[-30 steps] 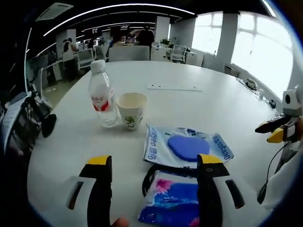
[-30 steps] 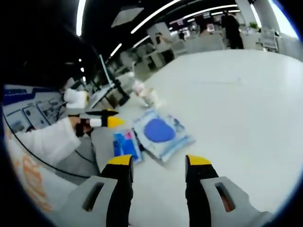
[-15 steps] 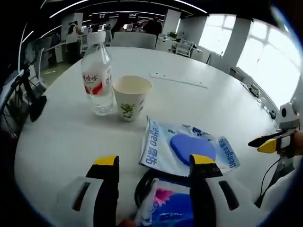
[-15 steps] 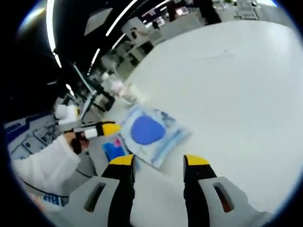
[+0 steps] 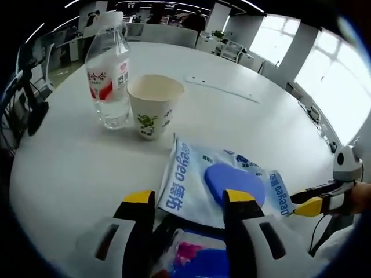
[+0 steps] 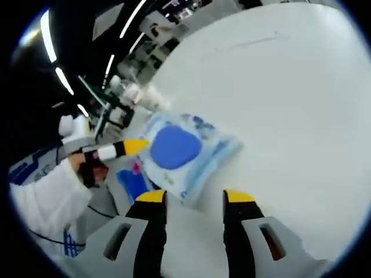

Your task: Arrange the tabletop items into an orderly group along one side of the table until the central work area is clear of visible clutter.

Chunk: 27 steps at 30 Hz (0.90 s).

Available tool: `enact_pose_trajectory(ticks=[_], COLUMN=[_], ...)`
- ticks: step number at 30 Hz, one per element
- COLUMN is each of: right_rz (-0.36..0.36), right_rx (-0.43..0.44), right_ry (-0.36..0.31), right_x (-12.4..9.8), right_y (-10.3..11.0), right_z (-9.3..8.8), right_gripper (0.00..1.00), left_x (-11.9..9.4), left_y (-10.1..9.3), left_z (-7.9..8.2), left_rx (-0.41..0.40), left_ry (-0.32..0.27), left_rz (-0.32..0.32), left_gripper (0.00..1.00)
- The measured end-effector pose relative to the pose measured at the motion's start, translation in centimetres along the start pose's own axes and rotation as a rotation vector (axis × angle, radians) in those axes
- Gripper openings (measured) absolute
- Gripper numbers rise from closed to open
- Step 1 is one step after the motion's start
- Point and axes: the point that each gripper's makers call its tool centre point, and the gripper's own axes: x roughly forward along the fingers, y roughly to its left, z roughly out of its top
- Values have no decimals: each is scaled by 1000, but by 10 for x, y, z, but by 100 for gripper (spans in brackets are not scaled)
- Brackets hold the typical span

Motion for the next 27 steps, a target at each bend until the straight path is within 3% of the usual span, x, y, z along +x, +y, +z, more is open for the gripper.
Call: enact_pose_trajectory(ticks=[5,9,12,17,21,27], right_rz=[20,16,9,-7,-11,-19], right_rx=[48,60,40,-13,-46,-41], right_ry=[9,23,21,-7,-25,-76], right_x=[7,15,18,18,16,7], right_y=[1,1,4,5,9,5], right_z=[0,-3,-3,5,13,24], right_gripper=[33,25,10,5,2,0], left_x=[5,5,3,-1,0,-7], left_y=[8,10,11,9,8,0], left_z=[-3,-8,-7,3,6,13], left_rx=[0,-55,-47,-10,46,3], left_ry=[14,17,1,-49,-57,-128], left_rz=[20,19,33,32,38,12], left_gripper=[35,30,20,3,1,0])
